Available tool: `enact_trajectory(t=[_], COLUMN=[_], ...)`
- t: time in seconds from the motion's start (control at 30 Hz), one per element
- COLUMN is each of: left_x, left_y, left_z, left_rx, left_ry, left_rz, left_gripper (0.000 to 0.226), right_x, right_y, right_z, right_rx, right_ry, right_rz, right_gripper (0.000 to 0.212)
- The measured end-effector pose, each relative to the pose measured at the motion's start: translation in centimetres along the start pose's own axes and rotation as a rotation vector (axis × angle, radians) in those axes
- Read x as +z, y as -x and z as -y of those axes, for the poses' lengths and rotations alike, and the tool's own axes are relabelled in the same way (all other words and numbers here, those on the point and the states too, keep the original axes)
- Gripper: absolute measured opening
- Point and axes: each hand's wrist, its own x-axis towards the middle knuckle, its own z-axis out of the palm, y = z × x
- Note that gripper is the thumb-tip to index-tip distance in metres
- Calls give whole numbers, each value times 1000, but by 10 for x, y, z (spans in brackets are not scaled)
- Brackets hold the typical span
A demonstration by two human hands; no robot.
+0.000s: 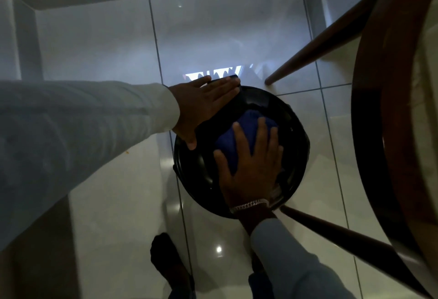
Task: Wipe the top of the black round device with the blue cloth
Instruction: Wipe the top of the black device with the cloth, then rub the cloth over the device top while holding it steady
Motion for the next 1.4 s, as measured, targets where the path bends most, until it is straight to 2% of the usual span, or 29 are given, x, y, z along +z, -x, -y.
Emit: enact_trajectory(t=[0.13,0.2,0.3,0.43,0.47,0.53,0.6,0.67,0.73,0.8,0.87,0.93,1.0,1.07,1.17,1.23,1.4], left_x=[-5,-7,-8,-7,-7,-7,-8,-8,-9,-10,-5,6,13,16,16,10,-42], left_y=[1,0,-1,-1,-2,-1,1,8,17,29,38,44,44,34,21,22,73], left_z=[-6,-7,-10,-14,-15,-15,-18,-21,-28,-41,-63,-97,-136,-164,-180,-178,-169], left_rx=[-29,-44,-62,-83,-87,-101,-123,-164,-216,-307,-397,-497,-603,-678,-813,-868,-834], left_ry=[-11,-16,-25,-62,-69,-84,-99,-130,-195,-206,-88,280,779,1028,1149,1205,1241], left_rz=[37,52,61,52,48,48,53,35,-6,-75,-226,-400,-396,-376,-449,-431,-468], left_gripper=[154,154,153,154,155,154,153,149,143,127,88,52,38,44,47,40,22], right_x=[-1,-10,-22,-13,-8,-4,-11,-22,-36,-49,-59,-65,-67,-71,-80,-93,-163], right_y=[31,39,38,22,19,21,30,38,46,51,49,43,36,30,25,24,44], right_z=[-23,-52,-67,-17,-4,4,-8,-25,-36,-37,-33,-29,-27,-26,-30,-30,2], right_rx=[-412,-482,-353,-72,-58,-142,-270,-297,-176,-3,182,368,498,585,632,607,479], right_ry=[63,78,78,53,57,72,102,118,82,-54,-298,-506,-553,-533,-541,-597,-689], right_rz=[120,140,121,86,90,129,189,194,156,109,81,64,40,44,93,106,102], right_gripper=[60,62,64,62,62,62,59,57,66,83,89,84,77,78,83,82,70])
